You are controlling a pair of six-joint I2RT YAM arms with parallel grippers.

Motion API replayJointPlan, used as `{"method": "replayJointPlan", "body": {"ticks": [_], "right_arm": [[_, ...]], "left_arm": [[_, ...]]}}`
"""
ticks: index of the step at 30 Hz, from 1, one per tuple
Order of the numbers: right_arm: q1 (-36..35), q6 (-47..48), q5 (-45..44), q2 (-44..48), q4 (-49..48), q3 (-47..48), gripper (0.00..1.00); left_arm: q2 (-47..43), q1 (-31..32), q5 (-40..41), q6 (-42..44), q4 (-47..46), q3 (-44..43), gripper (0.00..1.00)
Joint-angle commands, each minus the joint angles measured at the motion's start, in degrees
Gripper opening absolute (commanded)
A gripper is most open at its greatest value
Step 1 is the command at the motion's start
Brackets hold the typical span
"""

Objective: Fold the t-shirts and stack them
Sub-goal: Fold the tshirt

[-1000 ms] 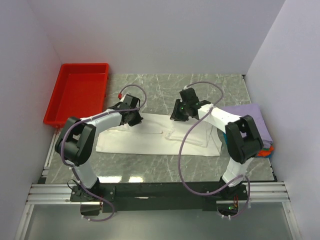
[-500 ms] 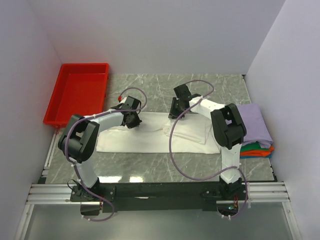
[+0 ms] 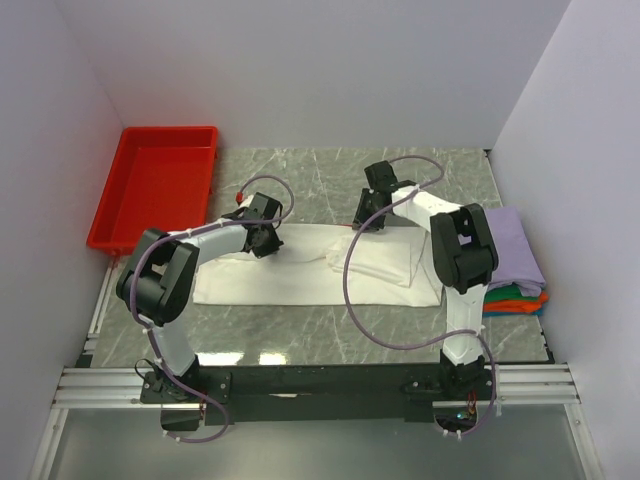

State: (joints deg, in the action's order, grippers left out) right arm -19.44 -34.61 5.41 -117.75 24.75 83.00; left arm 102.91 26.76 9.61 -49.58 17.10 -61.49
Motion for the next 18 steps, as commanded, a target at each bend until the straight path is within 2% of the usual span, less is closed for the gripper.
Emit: {"method": "replayJointPlan", "body": {"ticks": [1, 6, 11, 14, 18], "right_arm": [[1.2, 2.5, -2.7, -2.7, 1.1, 3.6, 0.36], [4.2, 4.1, -3.4, -1.6, 2.1, 5.1, 0.37], [6.1, 5.4, -3.9, 3.6, 5.0, 7.0, 0.42], [5.9, 4.9, -3.6, 9.5, 4.0, 3.1, 0.42], [5.4, 2.3, -3.7, 17.6, 1.6, -5.5, 0.43]], "left_arm": [[-1.2, -0.3, 1.3, 1.2, 1.4, -0.1, 0.01], [-2.5, -0.3, 0.8, 1.9, 1.1, -0.1, 0.01], [-3.8, -0.3, -0.5, 2.9, 1.3, -1.6, 0.01], [-5.2, -0.3, -1.1, 3.9, 1.7, -3.3, 0.04], [-7.6, -0.3, 0.1, 4.2, 3.6, -5.6, 0.14]]}}
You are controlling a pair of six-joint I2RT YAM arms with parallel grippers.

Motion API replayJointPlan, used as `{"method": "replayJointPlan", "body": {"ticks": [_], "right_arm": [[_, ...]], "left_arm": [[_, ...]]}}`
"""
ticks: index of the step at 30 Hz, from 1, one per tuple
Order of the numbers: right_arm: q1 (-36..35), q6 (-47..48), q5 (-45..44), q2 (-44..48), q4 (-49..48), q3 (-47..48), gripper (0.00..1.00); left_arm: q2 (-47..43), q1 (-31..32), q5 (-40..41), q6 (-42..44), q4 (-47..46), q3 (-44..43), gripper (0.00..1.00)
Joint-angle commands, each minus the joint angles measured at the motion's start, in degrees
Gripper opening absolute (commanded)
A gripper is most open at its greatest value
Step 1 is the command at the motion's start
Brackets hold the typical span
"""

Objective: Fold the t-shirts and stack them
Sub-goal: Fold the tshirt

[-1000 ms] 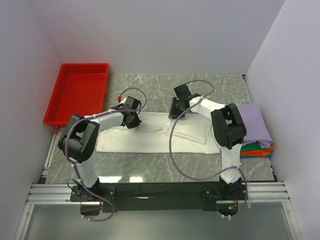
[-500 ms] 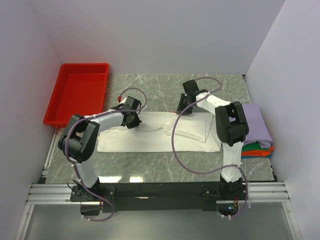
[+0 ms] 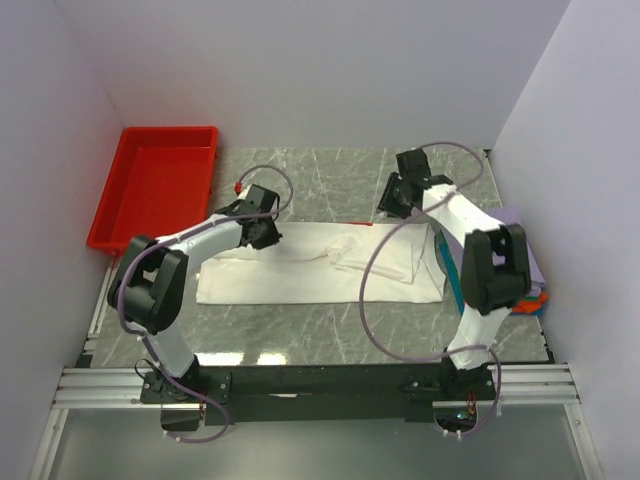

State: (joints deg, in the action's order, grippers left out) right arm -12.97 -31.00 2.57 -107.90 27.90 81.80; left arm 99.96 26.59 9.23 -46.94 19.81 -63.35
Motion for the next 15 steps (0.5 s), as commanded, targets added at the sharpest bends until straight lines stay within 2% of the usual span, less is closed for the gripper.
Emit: {"method": "replayJointPlan", "body": {"ticks": [1, 5, 7, 11, 15], "right_arm": [[-1.4, -1.9, -0.4, 11.3, -2.3, -6.6, 0.43], [-2.8, -5.1, 0.9, 19.1, -7.8, -20.1, 0.43], [-3.0, -6.4, 1.5, 21.8, -9.3, -24.6, 0.43], [-2.8, -7.1, 0.3, 24.0, -9.3, -28.4, 0.44], [-1.0, -6.9, 0.3, 22.0, -8.9, -29.9, 0.44]], "left_arm": [[-5.2, -0.1, 0.8, 1.5, 1.5, -3.8, 0.16], [-9.1, 0.1, 3.5, -1.5, 4.7, -2.0, 0.15], [-11.3, 0.2, 5.4, -2.8, 6.5, 0.7, 0.09], [-15.2, 0.8, 6.2, -4.1, 5.9, 7.7, 0.06], [-17.0, 2.2, 7.2, -4.5, 3.7, 15.4, 0.06]]}}
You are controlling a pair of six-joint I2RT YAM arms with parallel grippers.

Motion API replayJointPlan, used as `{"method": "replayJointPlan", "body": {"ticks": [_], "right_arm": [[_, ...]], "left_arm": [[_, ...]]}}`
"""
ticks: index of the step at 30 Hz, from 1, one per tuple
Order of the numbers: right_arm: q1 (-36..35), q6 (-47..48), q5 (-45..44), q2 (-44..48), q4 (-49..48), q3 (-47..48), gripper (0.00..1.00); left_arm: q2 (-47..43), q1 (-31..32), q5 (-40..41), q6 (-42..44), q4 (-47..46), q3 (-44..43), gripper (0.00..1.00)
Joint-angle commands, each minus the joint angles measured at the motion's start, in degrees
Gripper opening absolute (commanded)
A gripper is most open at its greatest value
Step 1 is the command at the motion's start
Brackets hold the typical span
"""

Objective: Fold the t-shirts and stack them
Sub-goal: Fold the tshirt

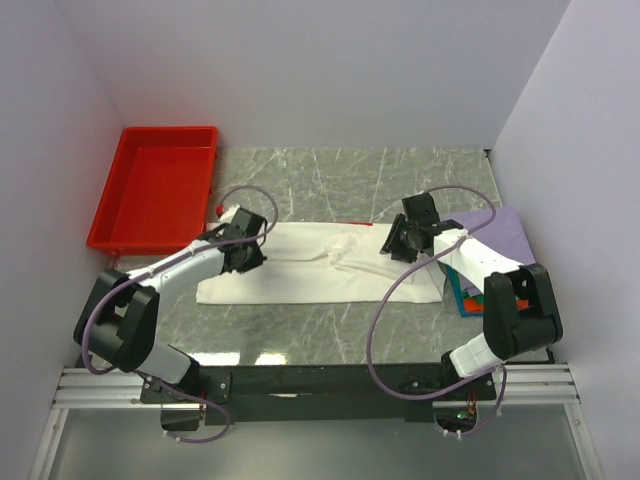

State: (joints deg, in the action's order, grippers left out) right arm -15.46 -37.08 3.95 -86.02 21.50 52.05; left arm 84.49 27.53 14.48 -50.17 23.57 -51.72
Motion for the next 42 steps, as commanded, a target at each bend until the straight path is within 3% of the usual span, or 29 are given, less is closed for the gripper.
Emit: {"method": "replayJointPlan", "body": {"ticks": [1, 9, 18, 24, 31, 37, 42], "right_arm": [[1.8, -0.7, -1.2, -0.1, -2.6, -0.6, 0.44], [6.0, 0.6, -1.8, -7.8, -3.5, -0.4, 0.44], [6.9, 3.7, -5.0, -19.0, 2.8, 12.3, 0.44], [6.7, 6.8, -5.2, -29.3, 10.0, 28.3, 0.43], [3.3, 10.5, -5.0, -41.3, 19.0, 50.8, 0.43], [-1.7, 14.1, -4.1, -51.9, 24.9, 69.0, 0.44], [-4.7, 16.8, -0.3, -57.8, 26.2, 78.2, 0.47]], "left_arm": [[-1.6, 1.7, 2.0, -1.5, -1.1, 4.7, 0.06], [2.1, 7.4, 5.6, -2.6, -2.1, 8.3, 0.04], [5.3, 13.1, 4.6, -3.7, -0.5, 8.6, 0.02], [4.2, 18.5, 0.1, -6.6, -0.4, 8.3, 0.01], [10.5, 29.7, -4.7, -14.0, -2.3, 4.4, 0.01], [20.0, 40.2, -6.5, -17.9, -2.8, -6.4, 0.01], [22.0, 42.5, -7.4, -18.9, -3.3, -10.9, 0.02]]}}
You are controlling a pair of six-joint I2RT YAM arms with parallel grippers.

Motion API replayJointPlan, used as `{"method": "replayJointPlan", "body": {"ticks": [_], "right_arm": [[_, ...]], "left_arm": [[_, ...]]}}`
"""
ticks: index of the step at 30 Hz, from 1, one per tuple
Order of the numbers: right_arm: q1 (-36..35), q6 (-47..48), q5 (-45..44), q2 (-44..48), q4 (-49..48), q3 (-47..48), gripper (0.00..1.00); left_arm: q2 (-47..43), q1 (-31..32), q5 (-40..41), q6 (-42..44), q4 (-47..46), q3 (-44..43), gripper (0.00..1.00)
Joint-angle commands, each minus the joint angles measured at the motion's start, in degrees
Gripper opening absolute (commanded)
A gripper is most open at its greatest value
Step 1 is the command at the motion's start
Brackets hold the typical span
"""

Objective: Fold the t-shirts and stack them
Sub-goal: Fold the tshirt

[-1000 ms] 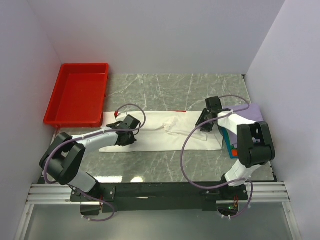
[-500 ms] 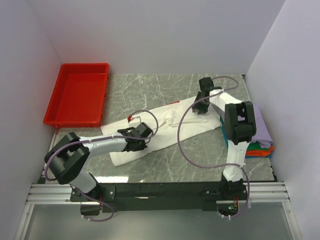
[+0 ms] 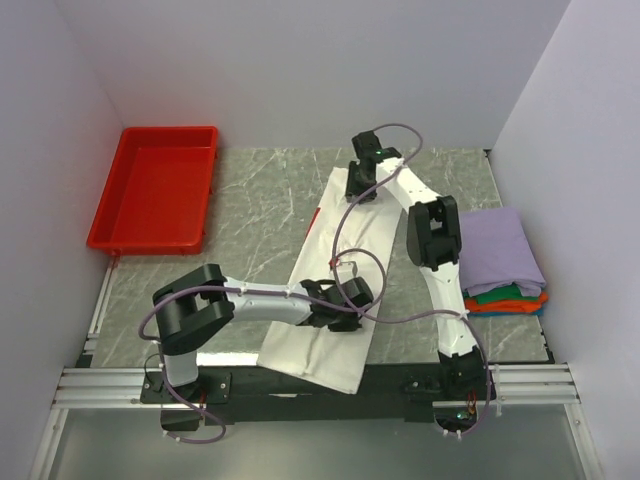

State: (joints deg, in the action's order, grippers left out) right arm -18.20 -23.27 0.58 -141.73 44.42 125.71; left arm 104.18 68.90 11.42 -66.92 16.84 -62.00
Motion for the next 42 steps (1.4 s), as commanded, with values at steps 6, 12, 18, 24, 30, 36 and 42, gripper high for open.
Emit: {"method": "replayJointPlan", "body": {"ticks": [6, 12, 18, 24, 30, 36, 42], "right_arm": [[-2.7, 5.9, 7.1, -0.2, 0.8, 5.0, 0.56], [-2.1, 5.1, 7.1, 9.3, 0.1, 2.1, 0.63], [2.4, -1.9, 7.5, 27.4, -7.5, -15.5, 0.65], [5.4, -6.5, 6.9, 40.3, -15.7, -35.9, 0.58], [7.7, -7.4, 9.2, 42.3, -19.9, -46.6, 0.50], [8.4, -7.3, 10.8, 38.1, -21.7, -49.1, 0.46], [8.4, -6.4, 10.1, 31.6, -21.2, -47.1, 0.45]], "left_arm": [[-1.9, 0.5, -3.3, 0.1, 2.8, -1.7, 0.16], [-8.1, -4.1, -3.7, 3.7, 1.4, -1.9, 0.24], [-13.9, -11.7, -4.1, 8.8, -0.1, -1.0, 0.26], [-8.5, -24.5, -6.8, 15.7, -1.8, -7.9, 0.25], [4.1, -30.8, -9.1, 24.7, -2.9, -24.1, 0.24], [17.4, -34.6, -12.5, 26.6, -3.4, -34.2, 0.22], [25.8, -37.3, -18.4, 26.3, -5.9, -39.2, 0.21]]}}
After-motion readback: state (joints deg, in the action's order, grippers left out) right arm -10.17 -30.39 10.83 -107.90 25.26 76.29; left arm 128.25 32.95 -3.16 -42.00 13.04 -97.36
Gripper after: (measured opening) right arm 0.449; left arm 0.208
